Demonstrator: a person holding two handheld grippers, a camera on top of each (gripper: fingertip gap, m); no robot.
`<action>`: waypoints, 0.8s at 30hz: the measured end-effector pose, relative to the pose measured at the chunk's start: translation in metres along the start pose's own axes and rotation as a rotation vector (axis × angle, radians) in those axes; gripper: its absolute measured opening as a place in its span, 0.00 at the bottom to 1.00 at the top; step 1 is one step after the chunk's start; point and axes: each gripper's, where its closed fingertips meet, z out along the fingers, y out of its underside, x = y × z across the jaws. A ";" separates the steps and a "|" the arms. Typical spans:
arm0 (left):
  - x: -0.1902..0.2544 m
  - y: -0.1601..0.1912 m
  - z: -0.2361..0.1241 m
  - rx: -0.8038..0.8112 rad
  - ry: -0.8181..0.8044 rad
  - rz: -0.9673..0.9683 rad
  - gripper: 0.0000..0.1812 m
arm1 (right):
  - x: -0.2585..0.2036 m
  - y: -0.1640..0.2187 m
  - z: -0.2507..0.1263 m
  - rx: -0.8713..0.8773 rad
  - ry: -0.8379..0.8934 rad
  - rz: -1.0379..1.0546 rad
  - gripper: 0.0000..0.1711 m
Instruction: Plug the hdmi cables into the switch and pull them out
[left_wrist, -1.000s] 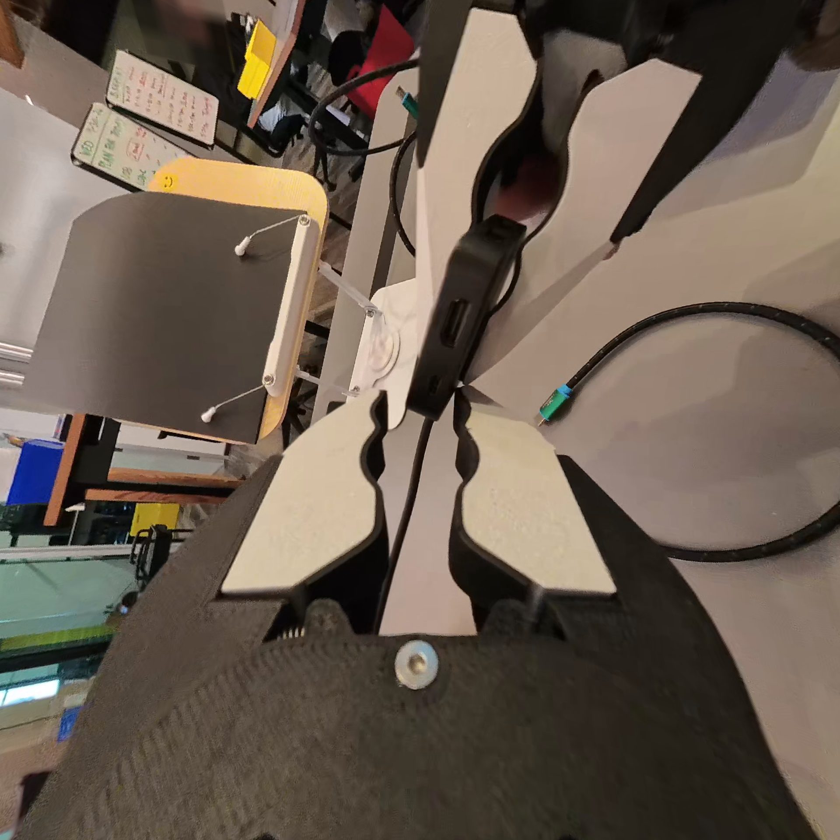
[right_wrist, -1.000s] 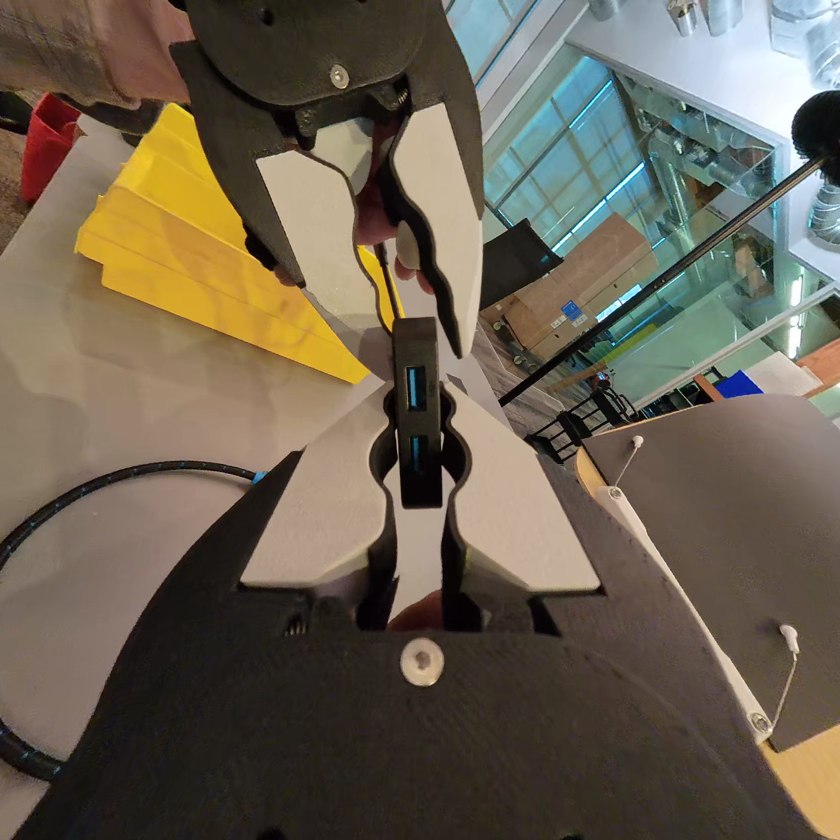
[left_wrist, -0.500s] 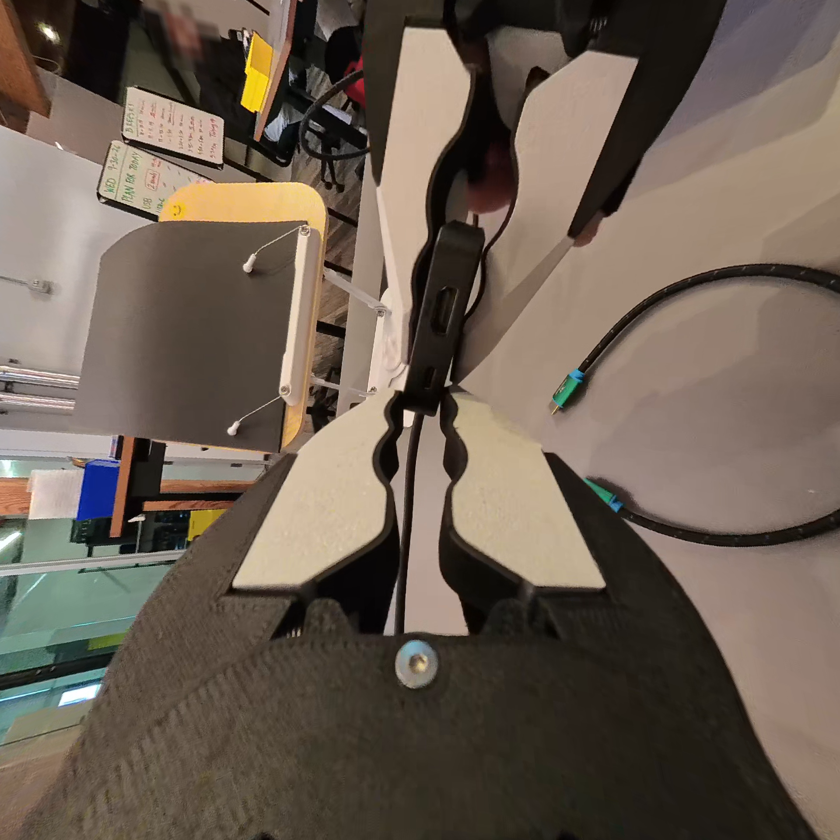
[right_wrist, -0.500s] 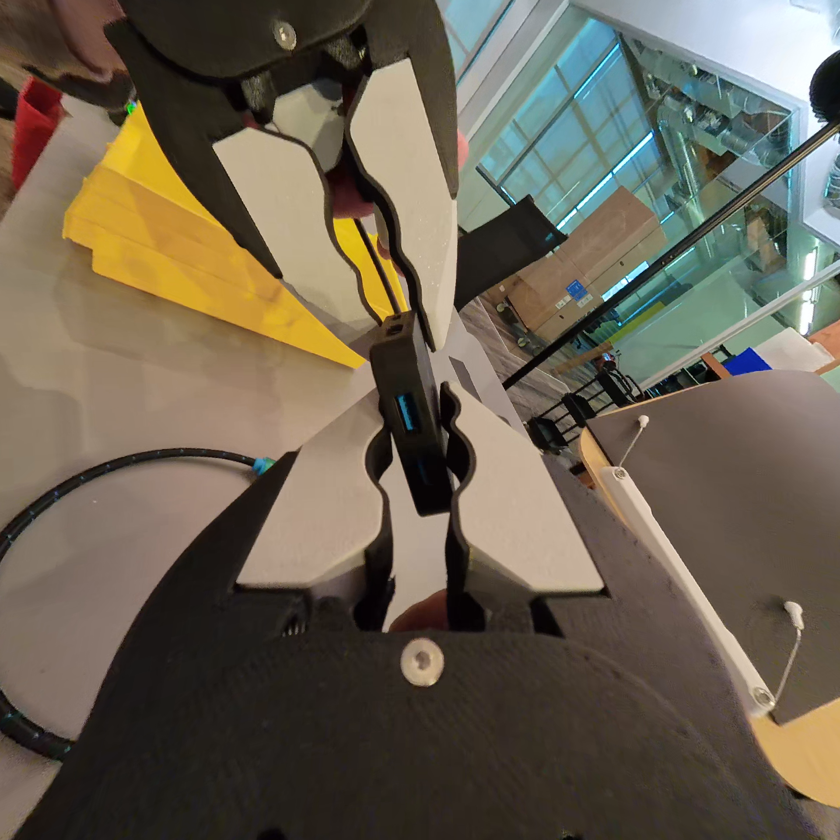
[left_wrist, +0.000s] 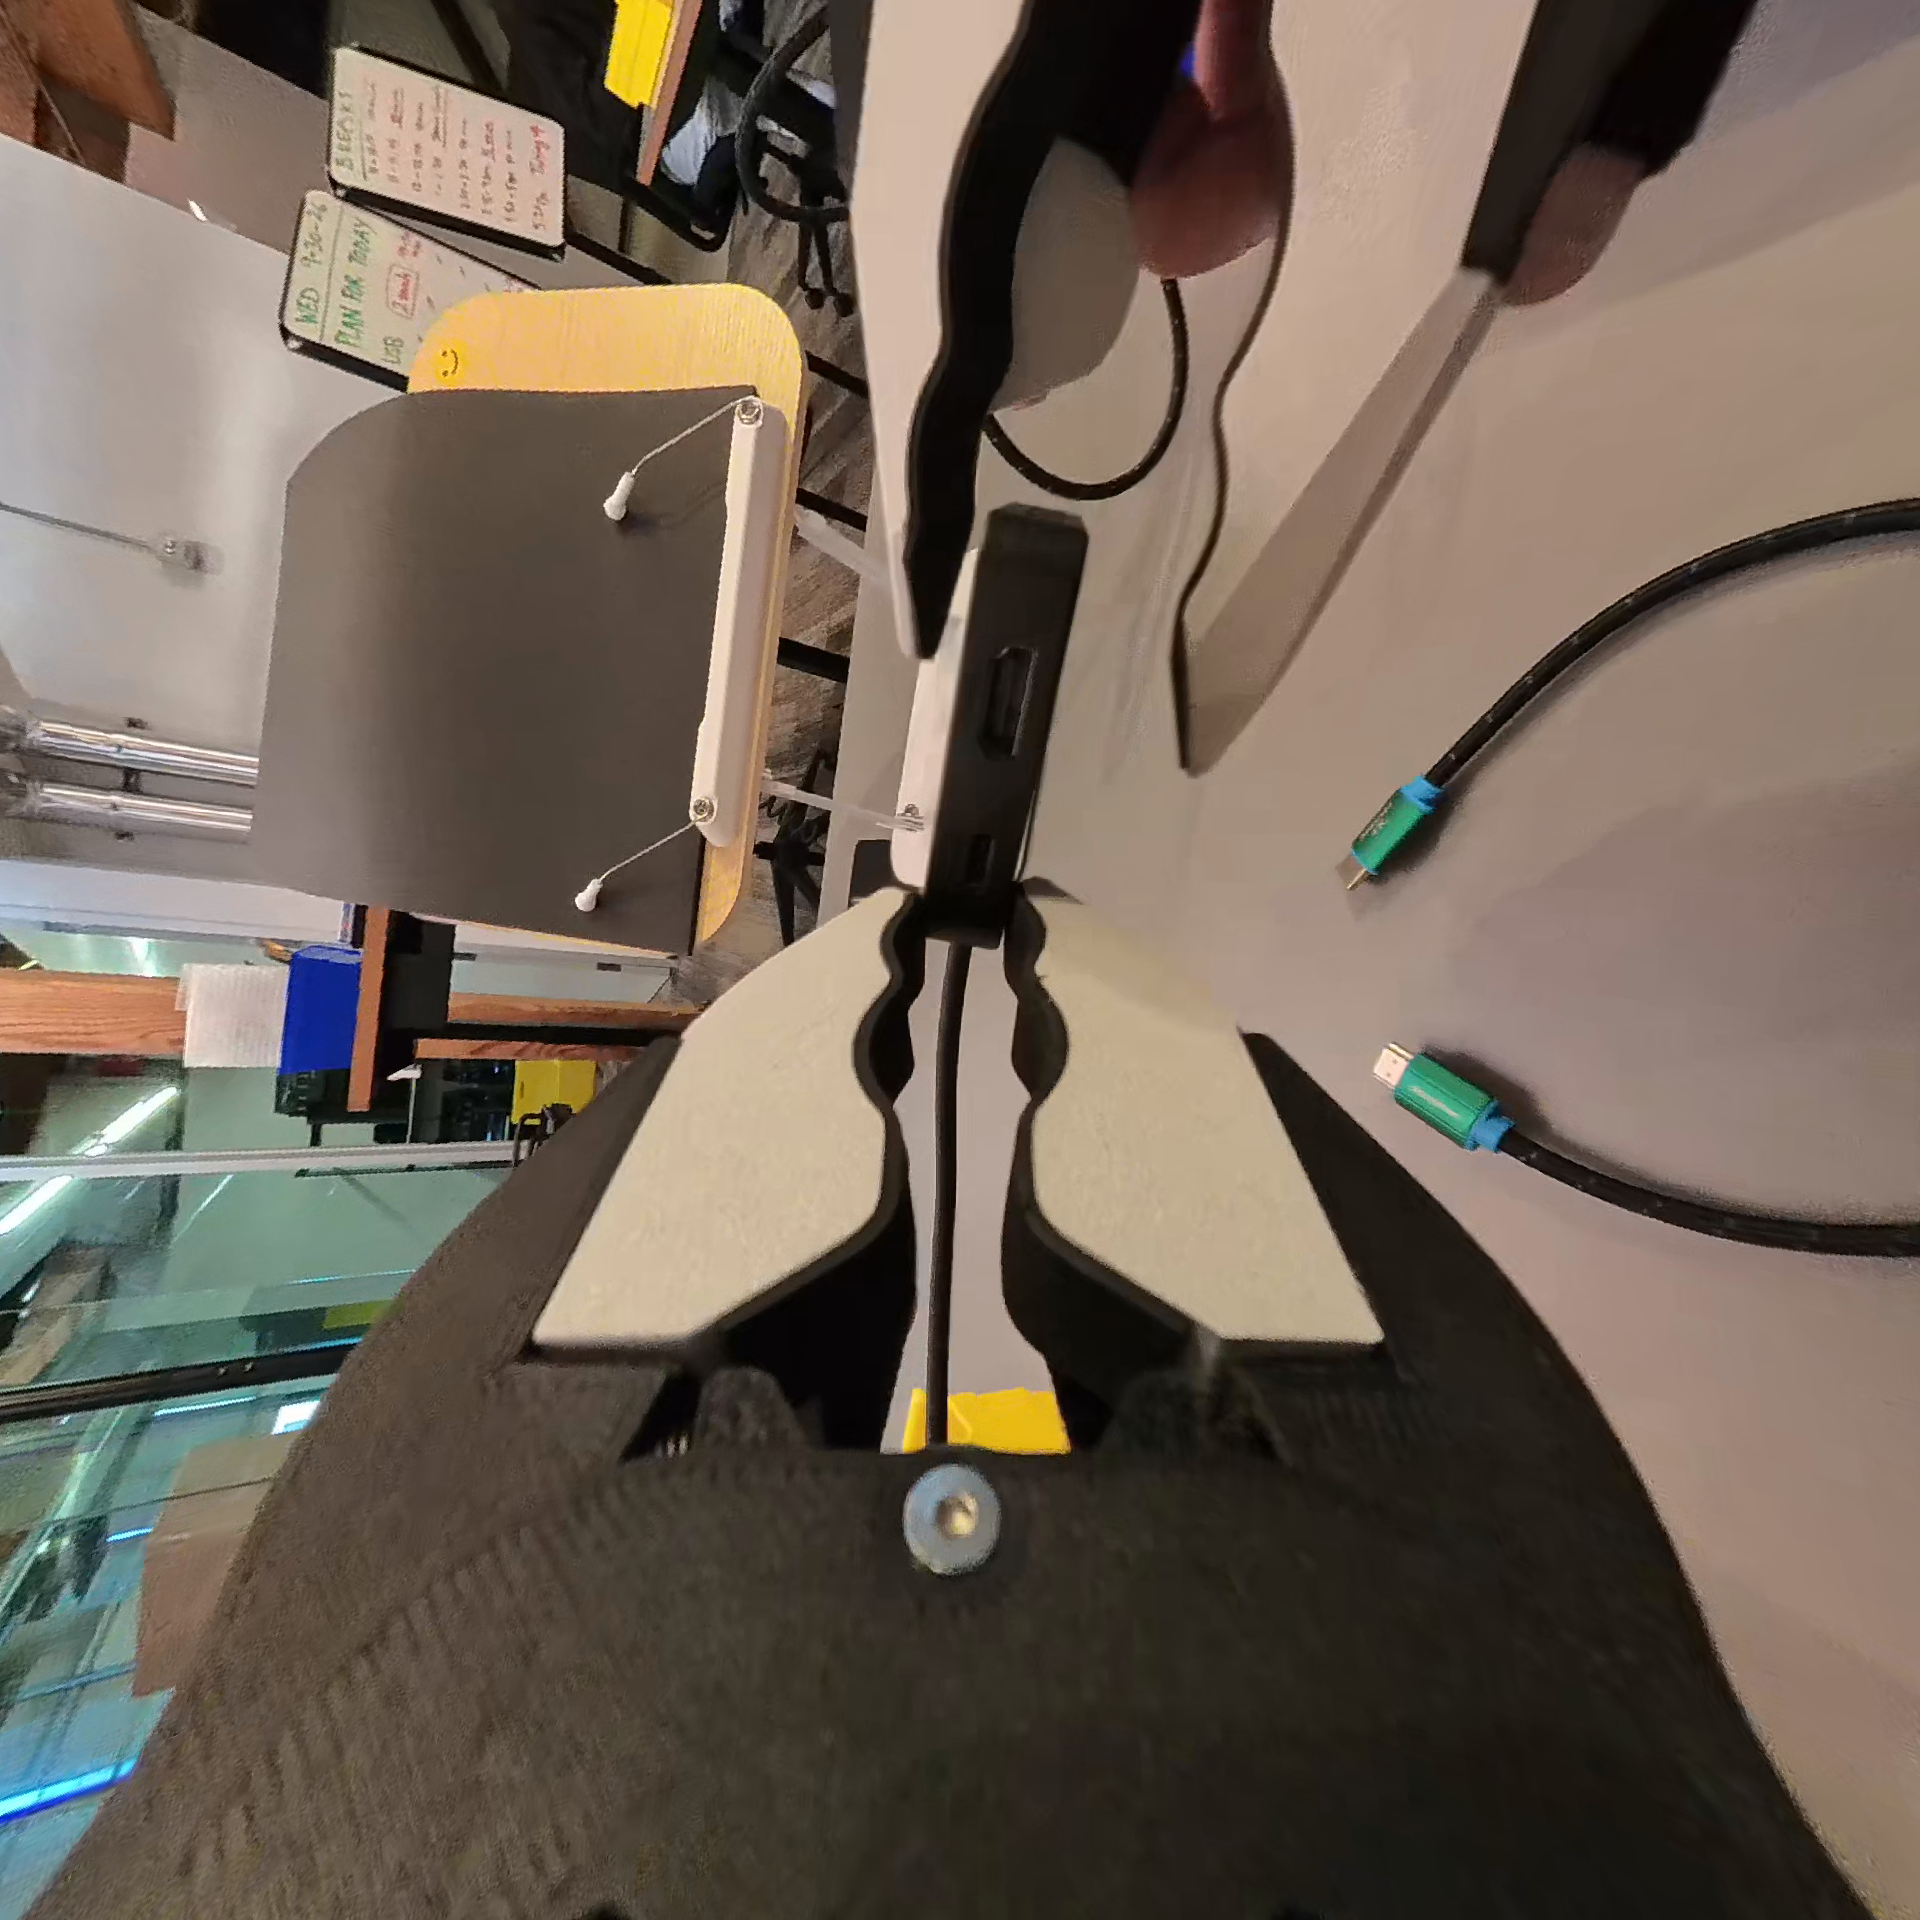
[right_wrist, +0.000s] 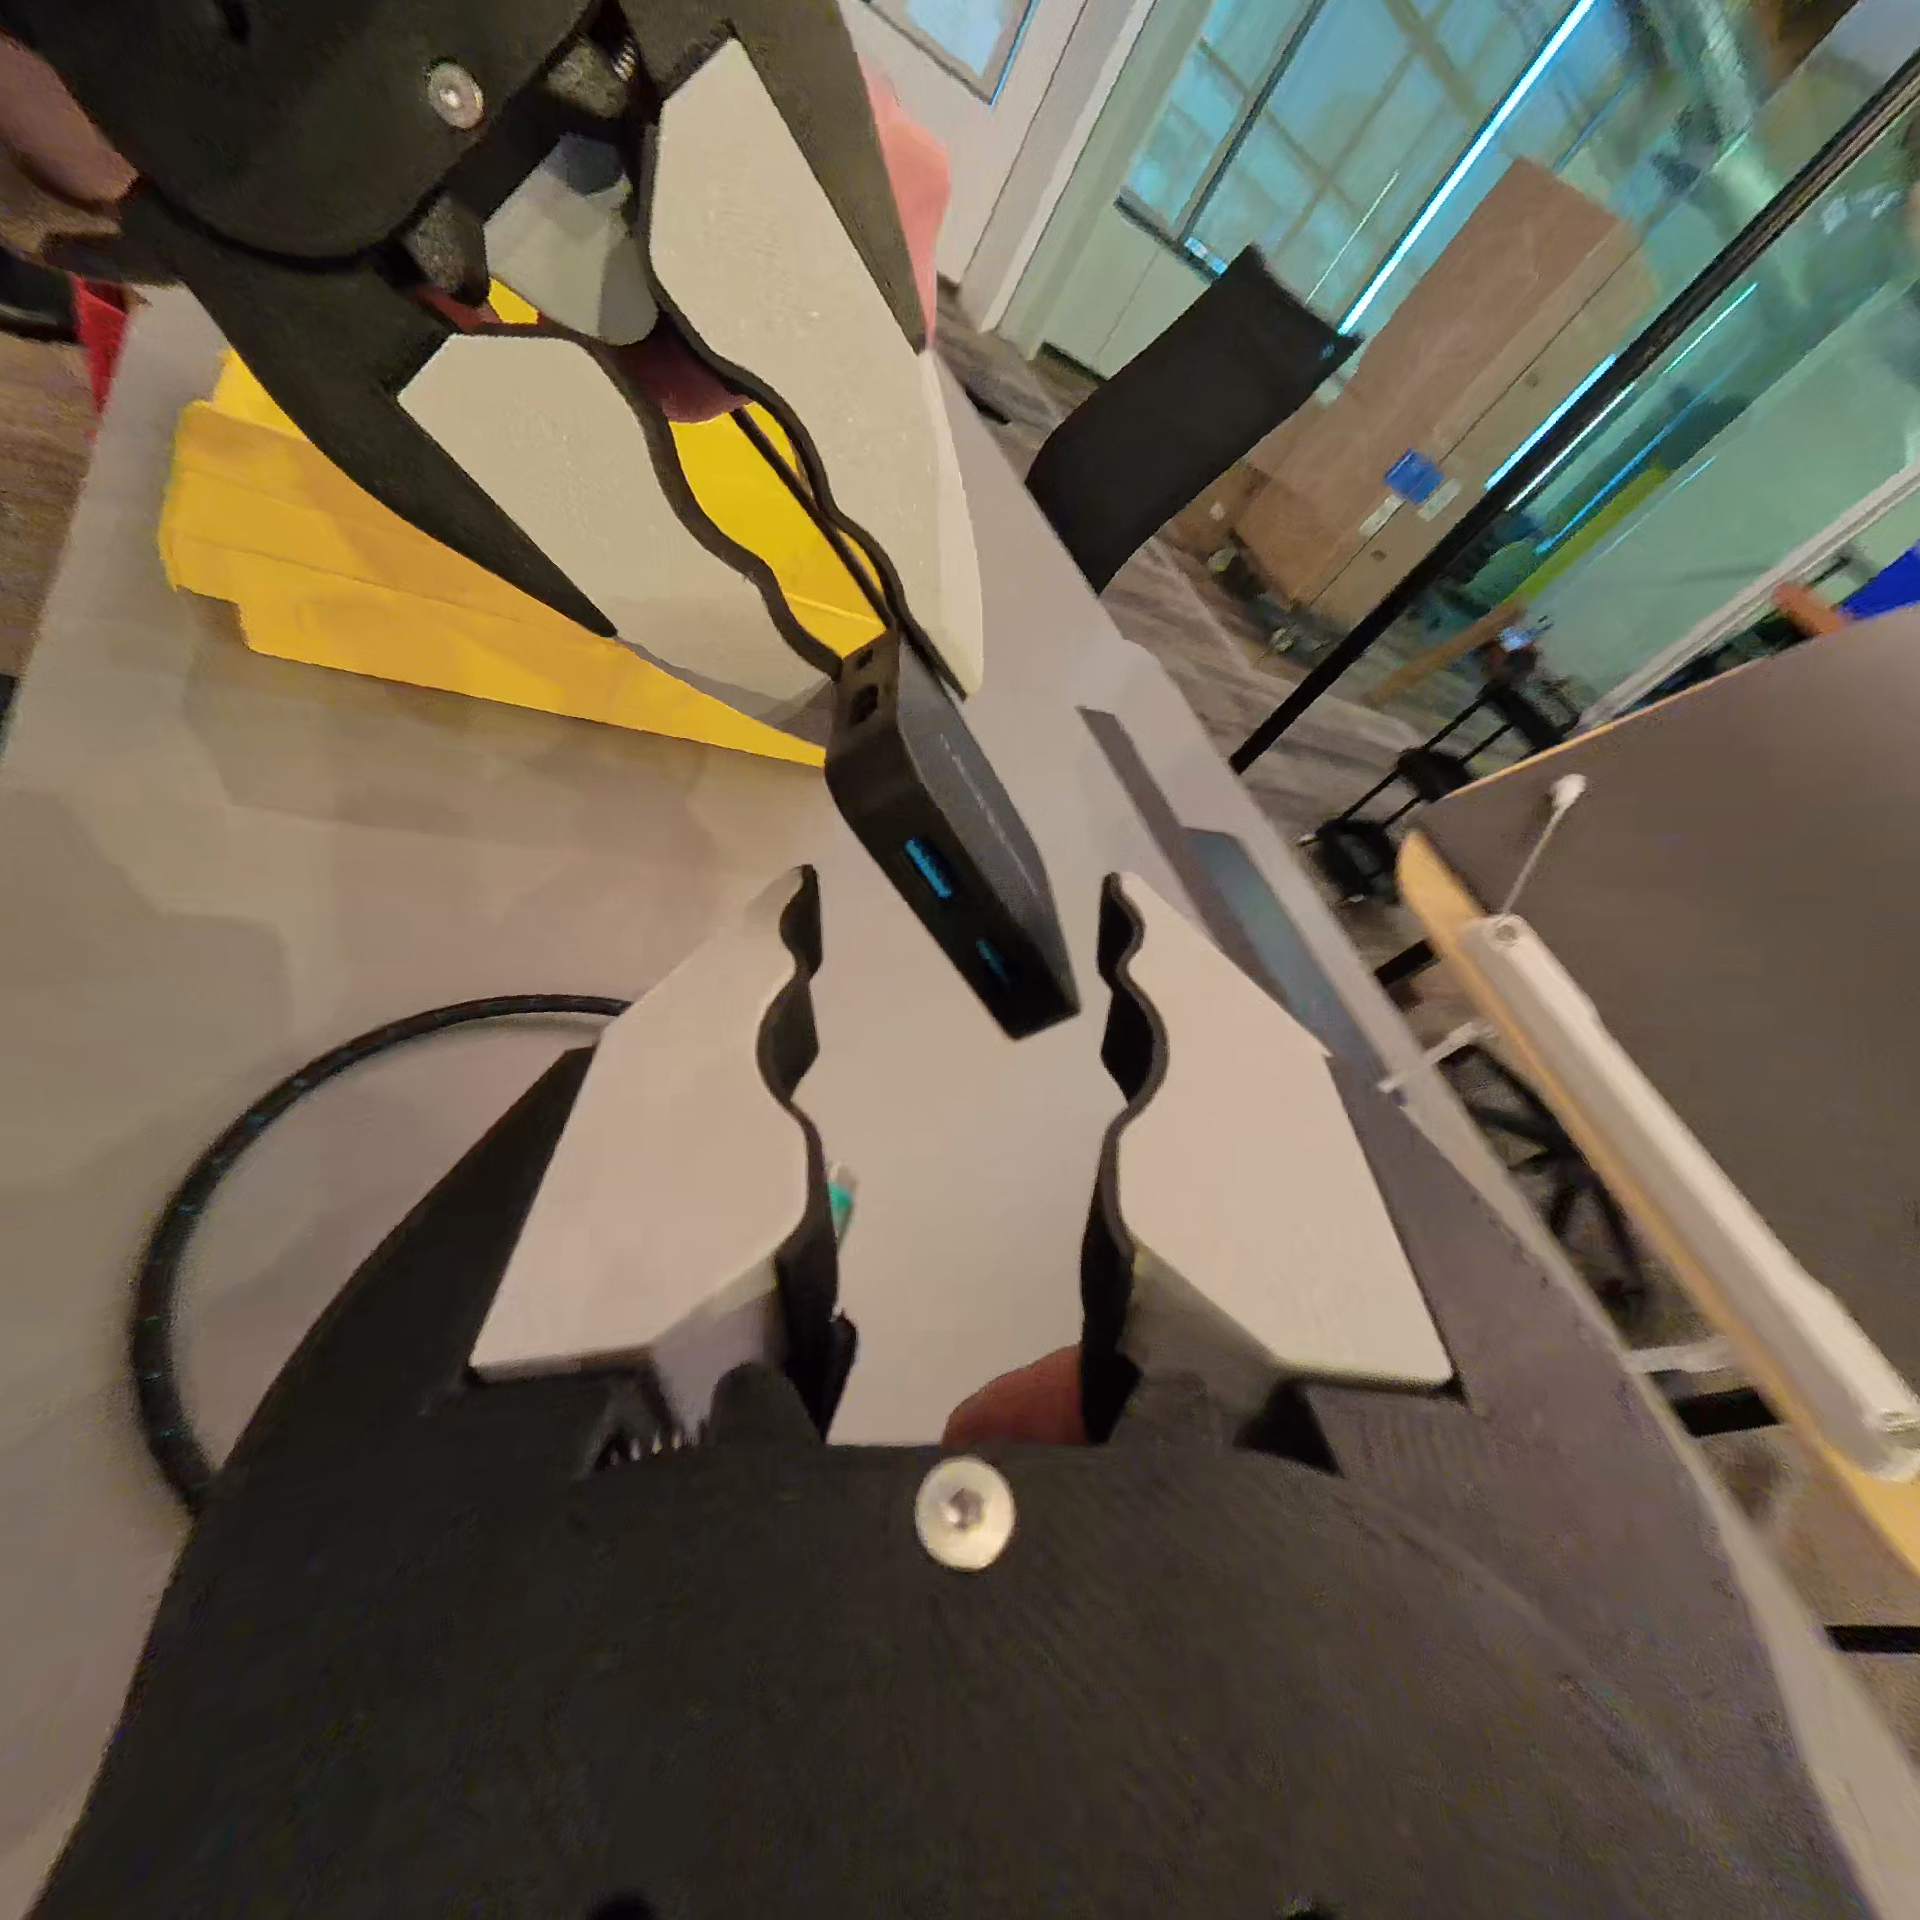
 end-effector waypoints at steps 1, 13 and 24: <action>-0.001 0.001 0.001 -0.005 -0.009 -0.001 0.08 | 0.000 0.002 0.000 -0.007 -0.018 0.045 0.32; -0.004 0.002 0.012 -0.047 -0.105 0.029 0.08 | 0.014 0.025 0.011 -0.086 -0.006 0.524 0.51; -0.004 -0.003 0.012 -0.034 -0.139 0.040 0.07 | 0.010 0.022 0.011 -0.025 -0.069 0.630 0.31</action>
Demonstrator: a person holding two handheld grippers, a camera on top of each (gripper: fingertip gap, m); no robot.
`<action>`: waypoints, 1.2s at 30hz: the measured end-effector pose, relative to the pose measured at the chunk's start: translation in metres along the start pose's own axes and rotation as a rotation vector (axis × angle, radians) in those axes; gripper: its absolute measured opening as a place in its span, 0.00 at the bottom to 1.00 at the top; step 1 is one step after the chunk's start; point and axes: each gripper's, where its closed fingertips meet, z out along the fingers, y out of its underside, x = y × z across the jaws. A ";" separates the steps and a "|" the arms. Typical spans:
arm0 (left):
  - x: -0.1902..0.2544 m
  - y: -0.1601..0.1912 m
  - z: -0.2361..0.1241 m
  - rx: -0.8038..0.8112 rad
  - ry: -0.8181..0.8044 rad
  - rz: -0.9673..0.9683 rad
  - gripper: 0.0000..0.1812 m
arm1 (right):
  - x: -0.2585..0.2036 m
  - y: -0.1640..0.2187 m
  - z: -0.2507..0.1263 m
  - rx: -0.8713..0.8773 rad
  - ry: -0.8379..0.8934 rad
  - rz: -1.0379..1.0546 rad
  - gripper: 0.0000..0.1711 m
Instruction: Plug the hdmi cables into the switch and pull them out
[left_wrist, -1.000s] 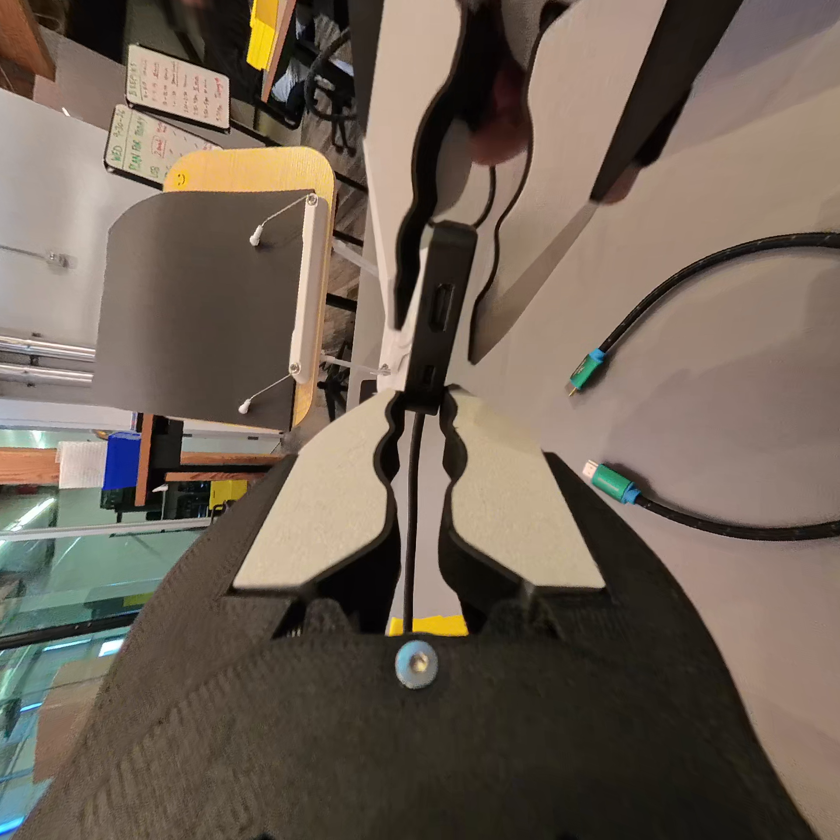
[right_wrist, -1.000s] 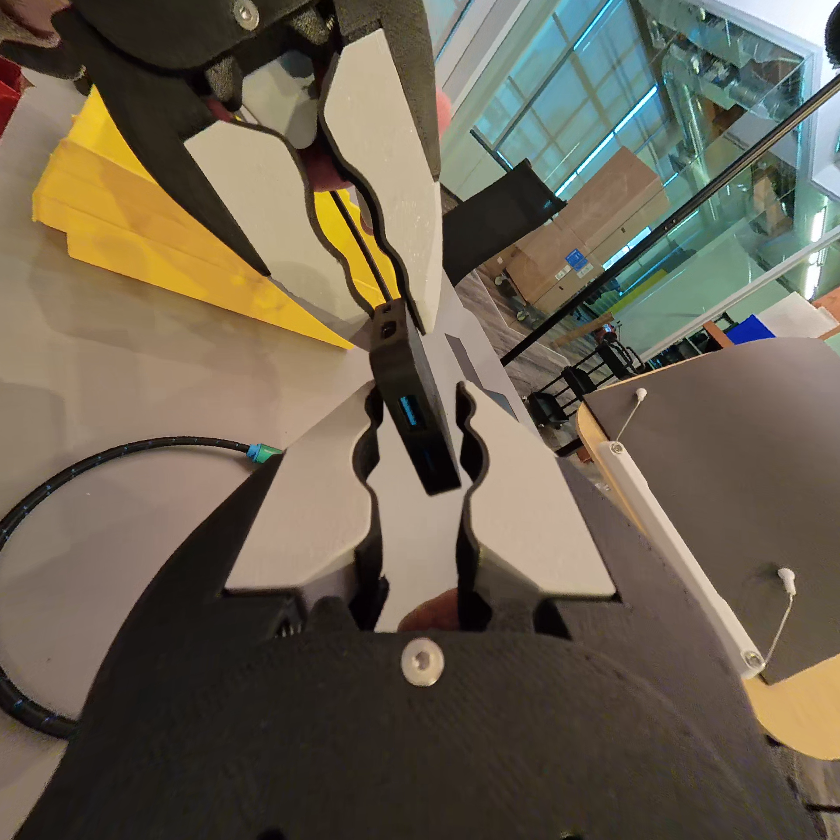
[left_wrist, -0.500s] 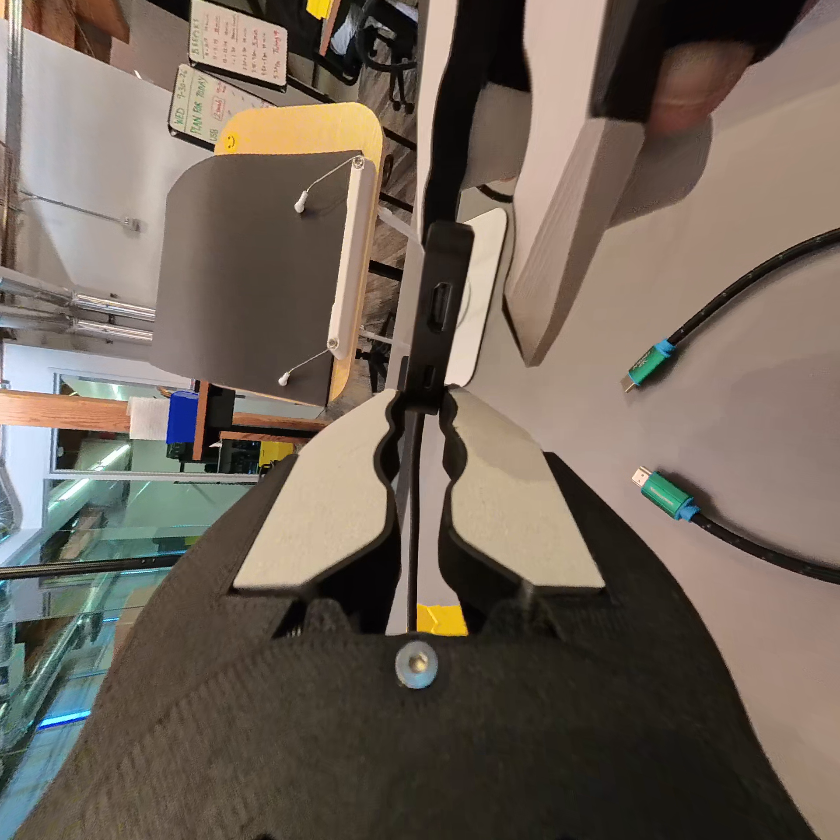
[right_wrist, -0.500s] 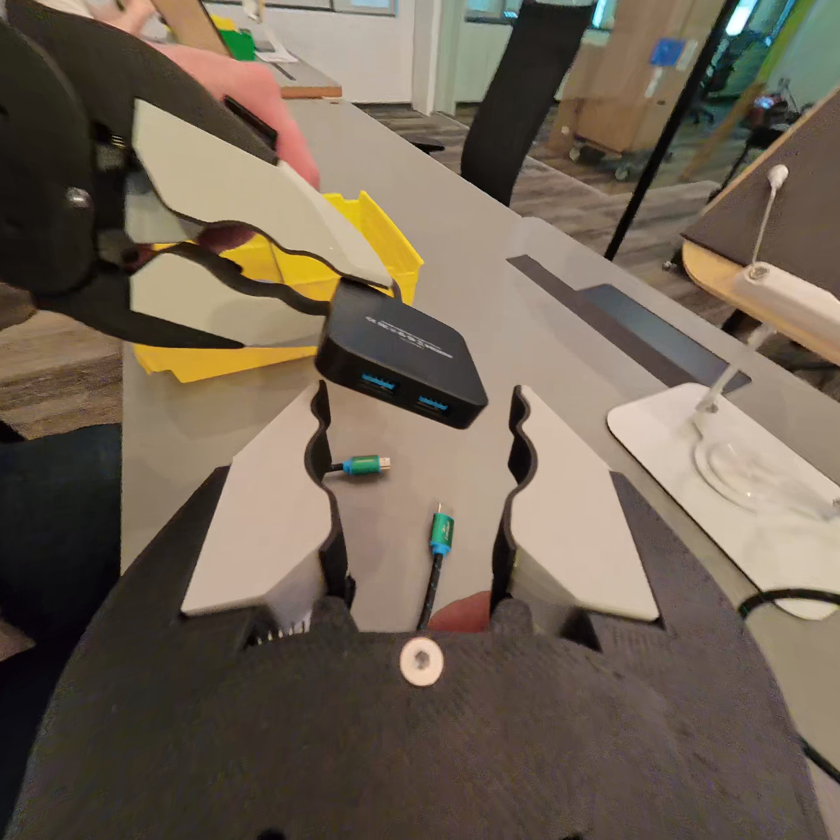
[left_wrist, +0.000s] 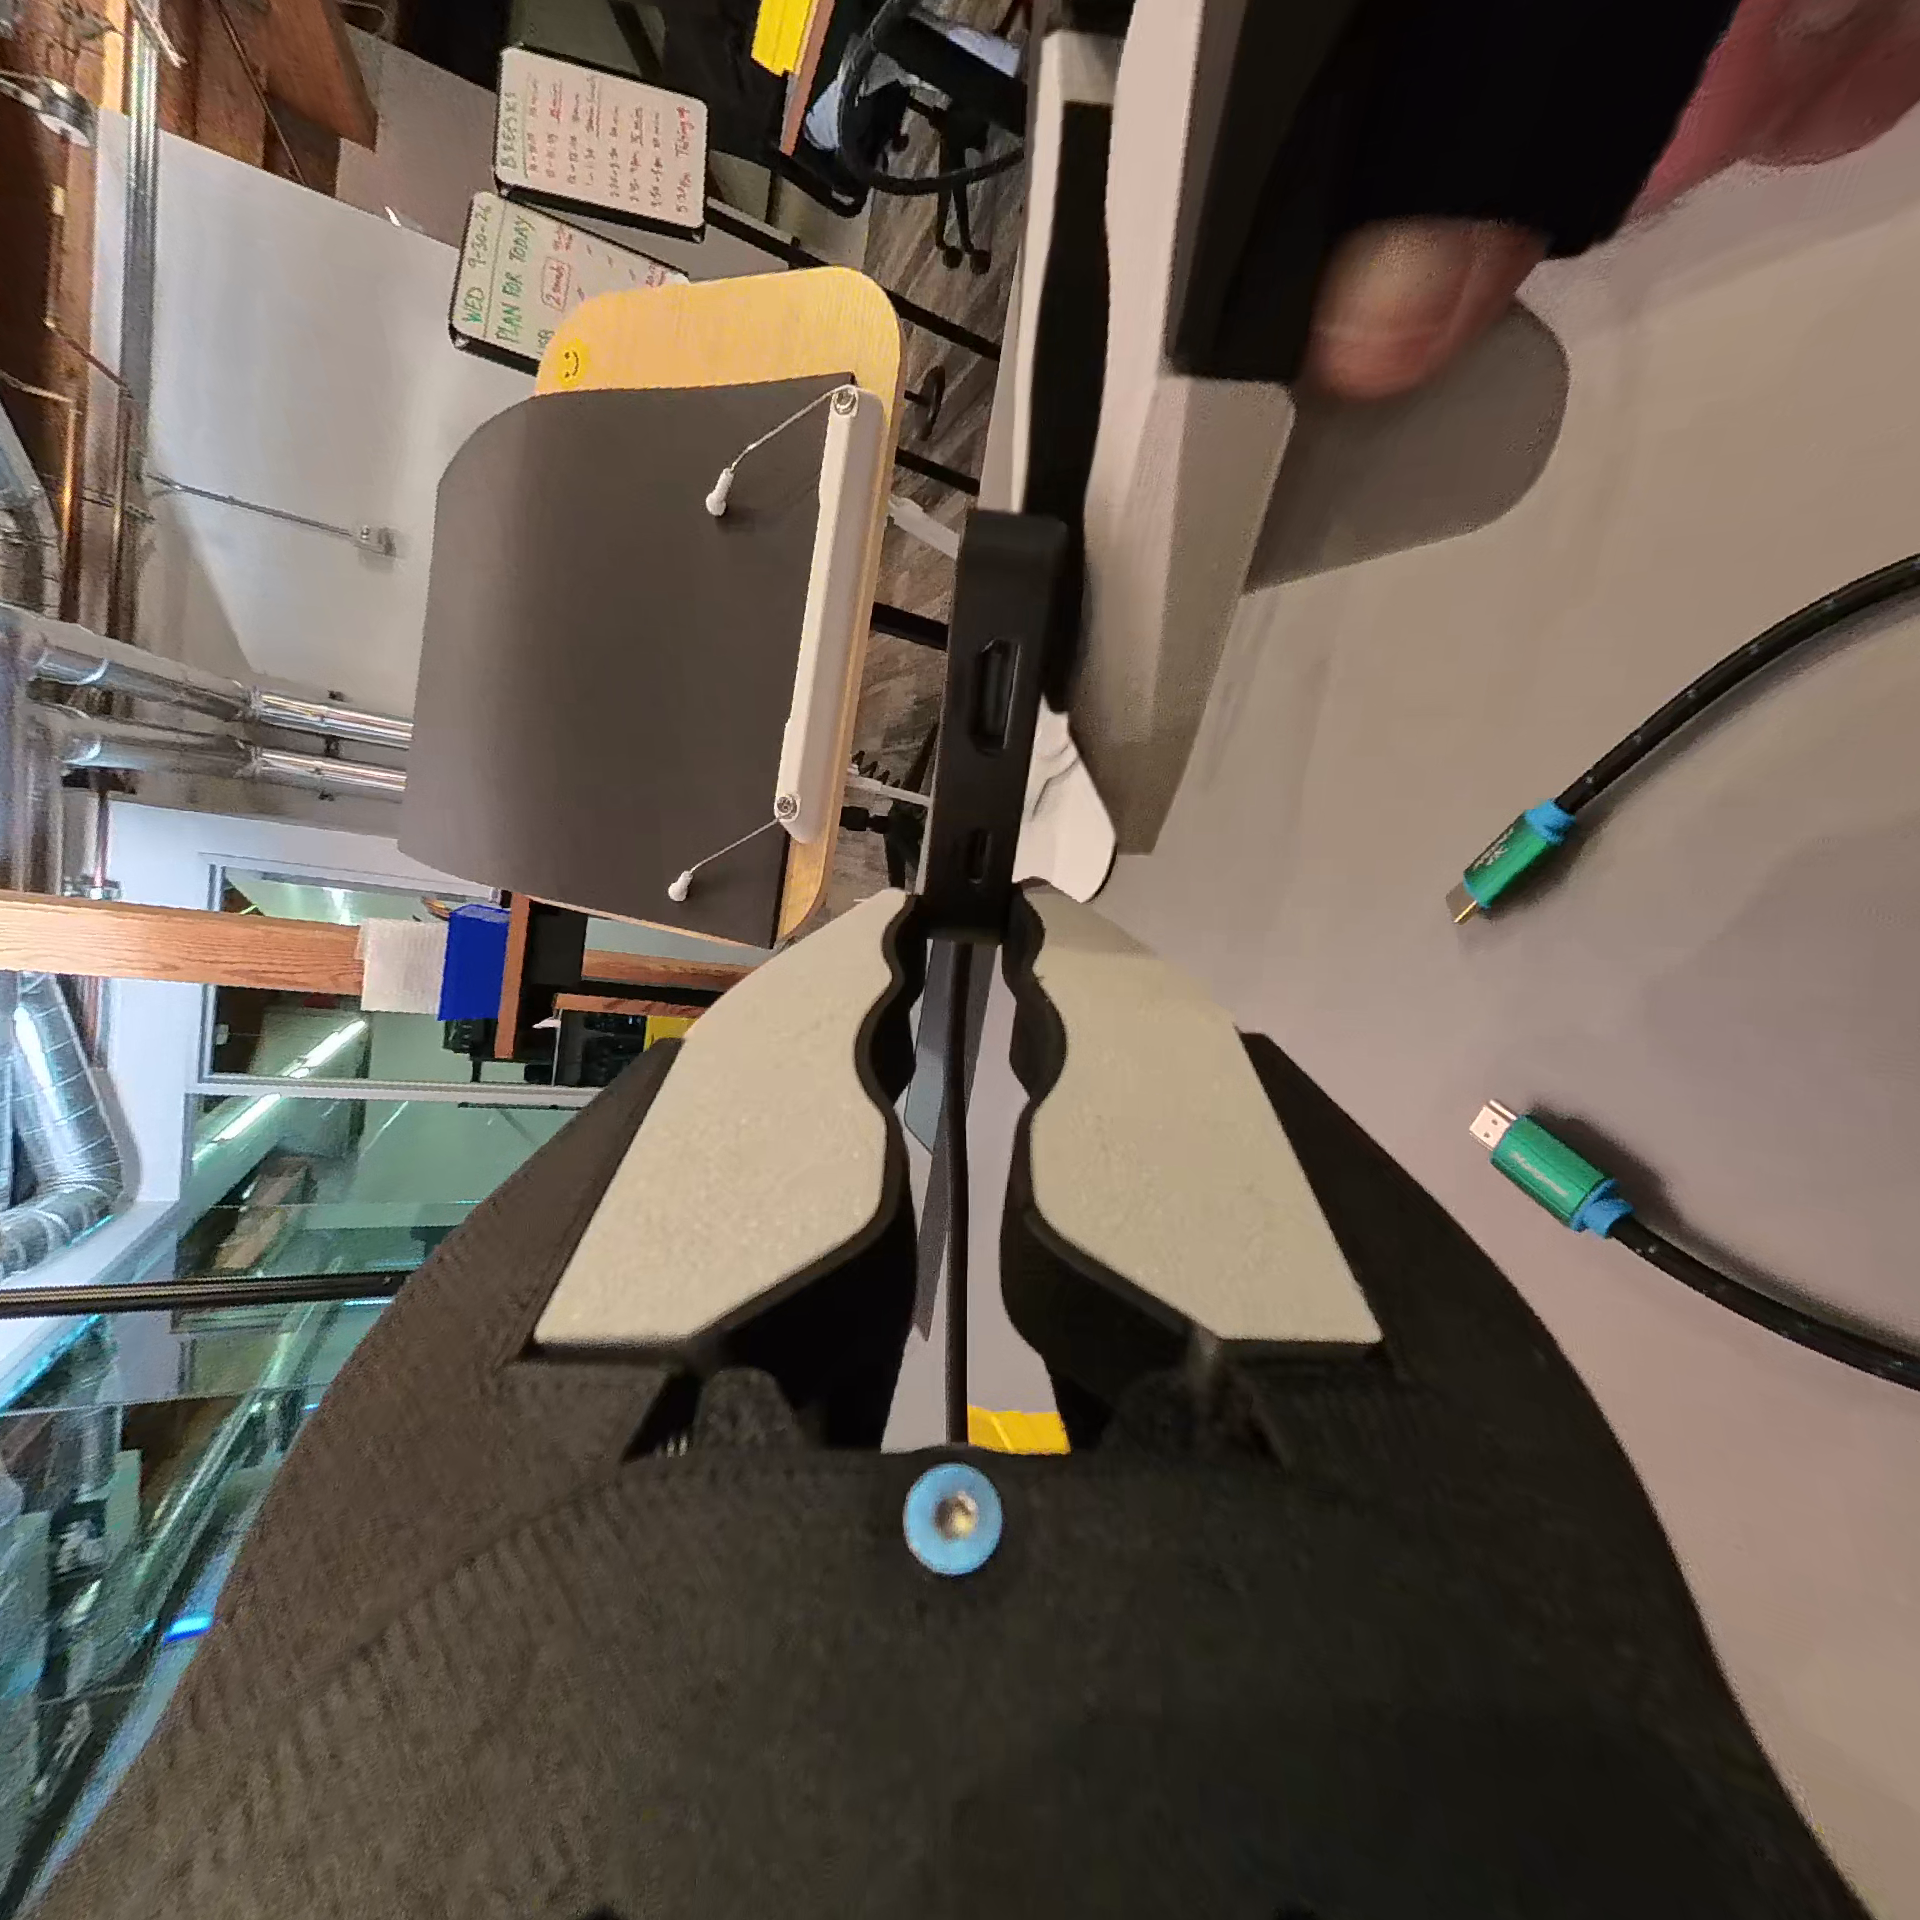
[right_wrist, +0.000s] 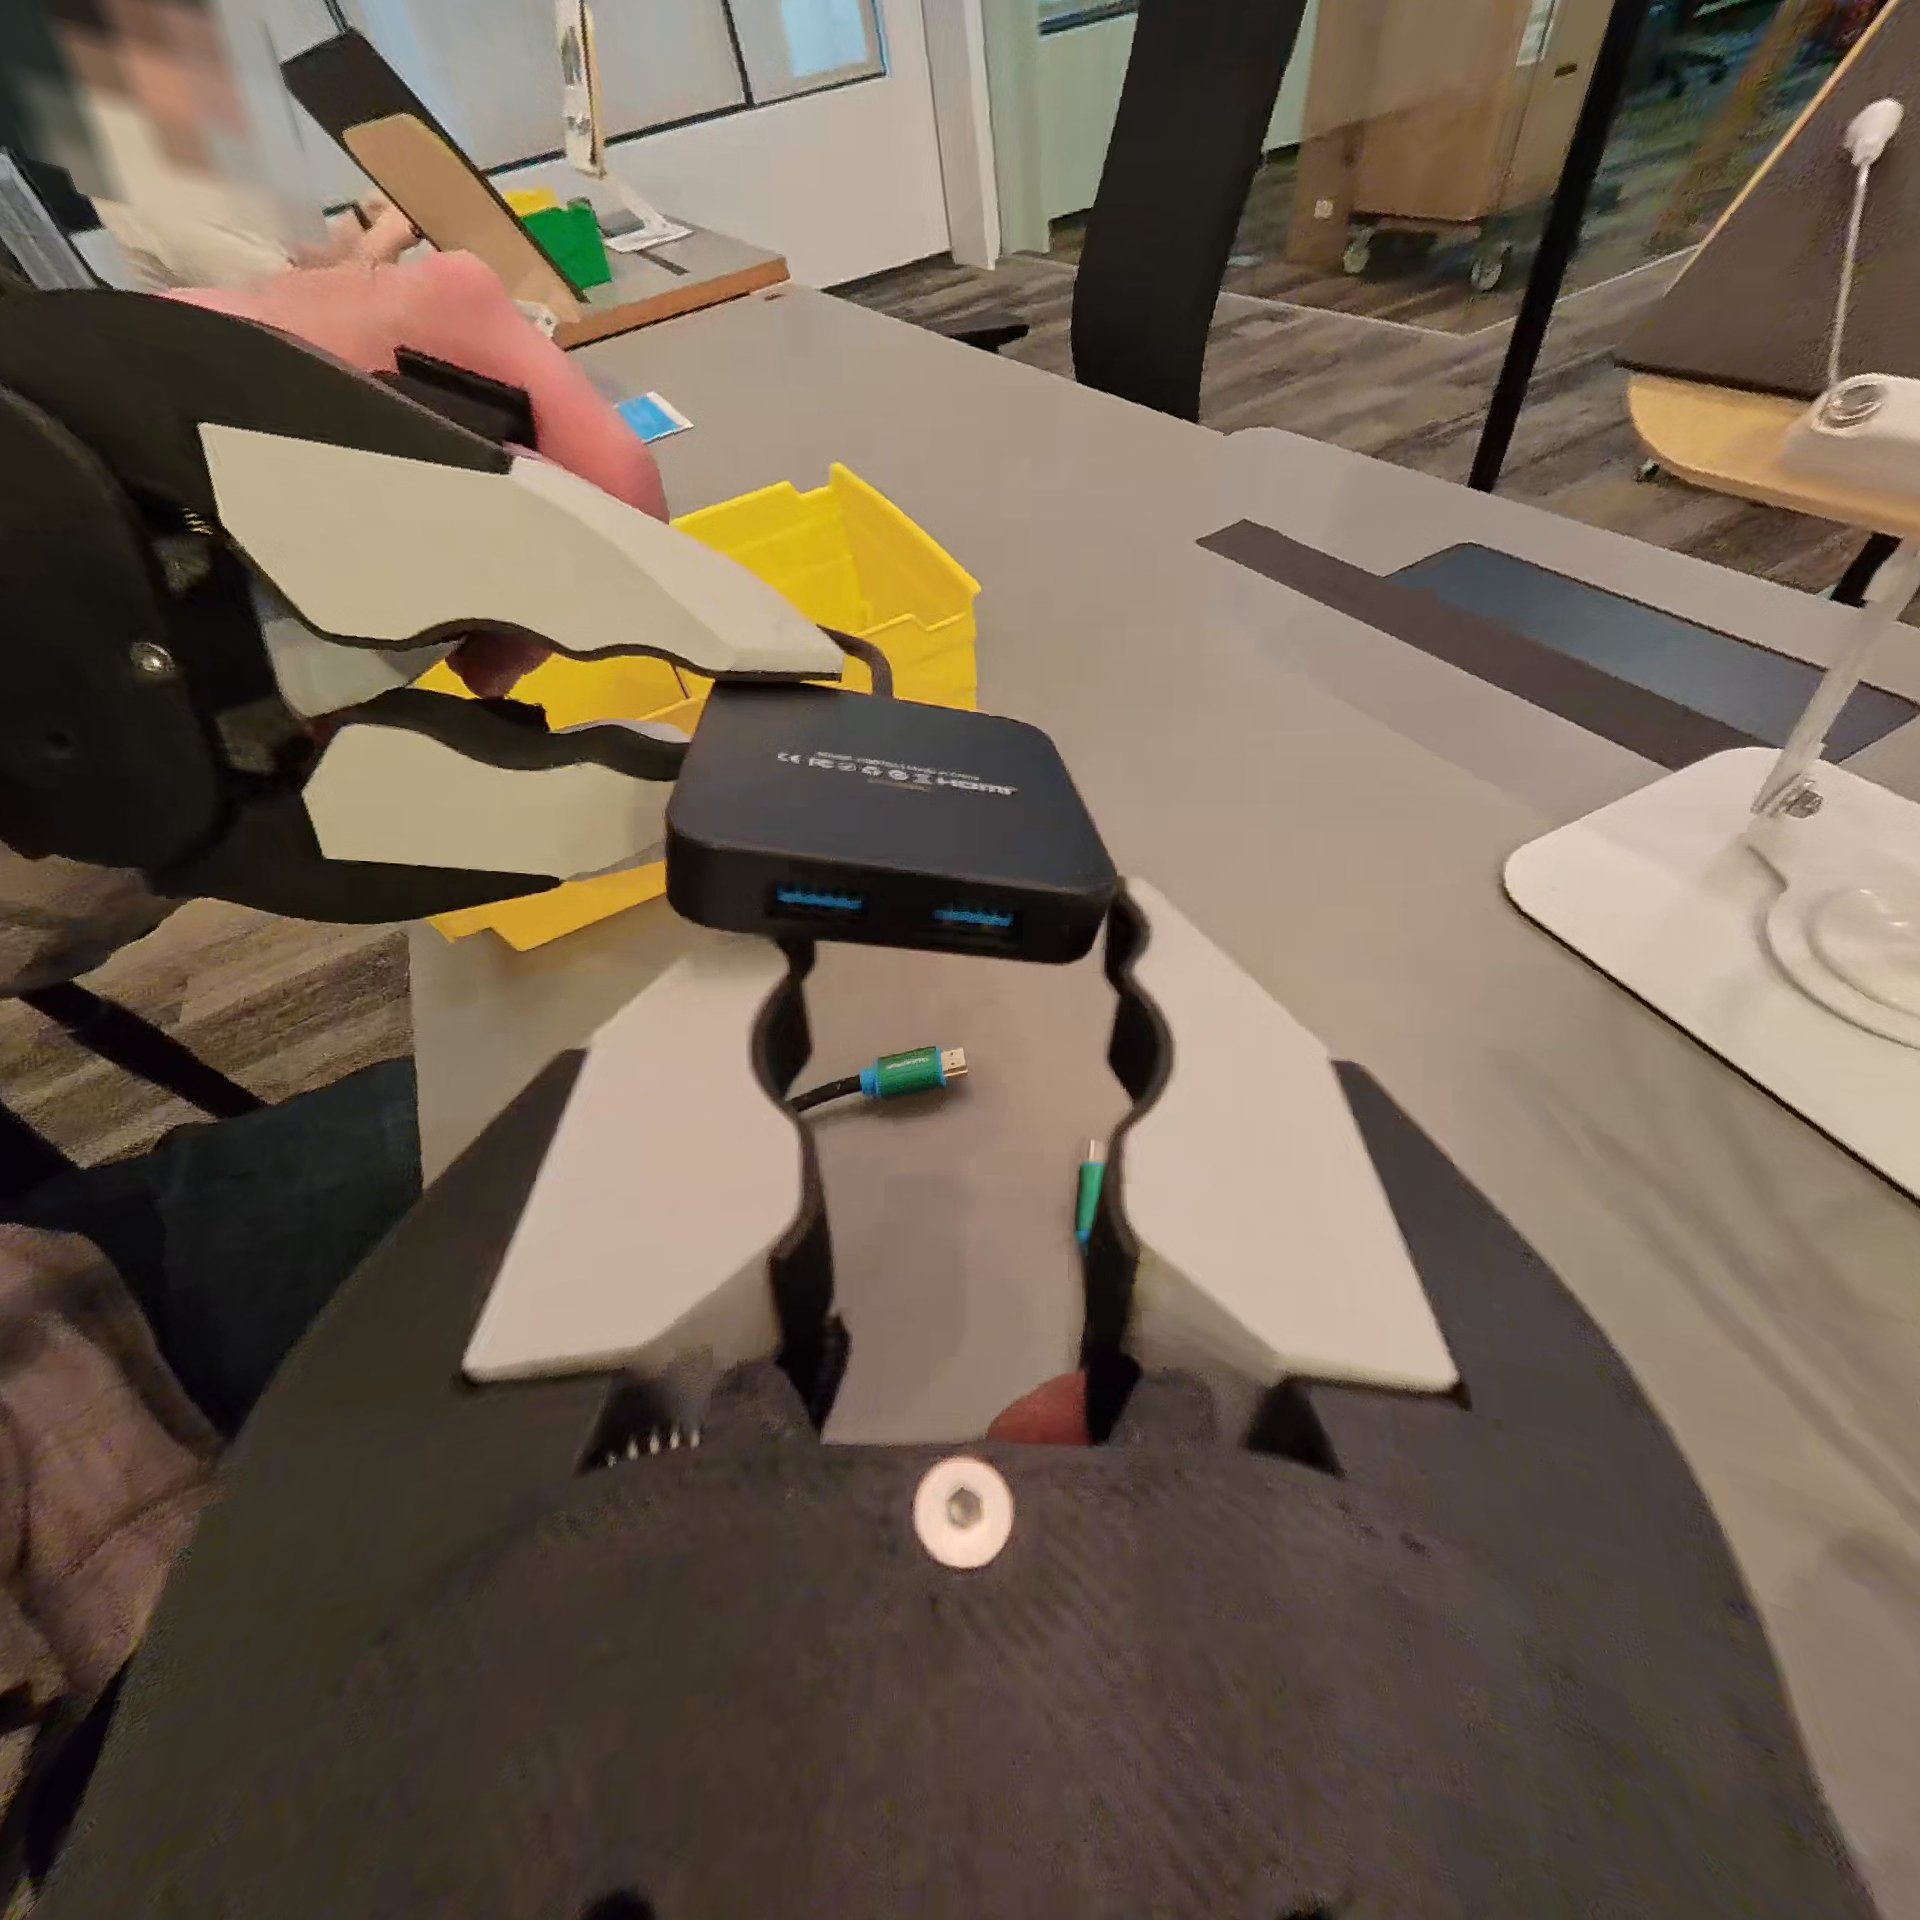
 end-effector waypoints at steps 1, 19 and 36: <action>0.000 0.000 0.000 0.009 0.004 -0.012 0.07 | 0.003 0.000 -0.001 -0.008 0.016 -0.015 0.36; 0.008 -0.022 -0.025 0.239 0.164 0.049 0.07 | -0.029 -0.009 -0.037 -0.112 -0.223 -0.453 0.60; 0.032 -0.048 -0.048 0.369 0.252 0.194 0.07 | -0.081 0.059 -0.034 -0.595 -0.753 -0.583 0.61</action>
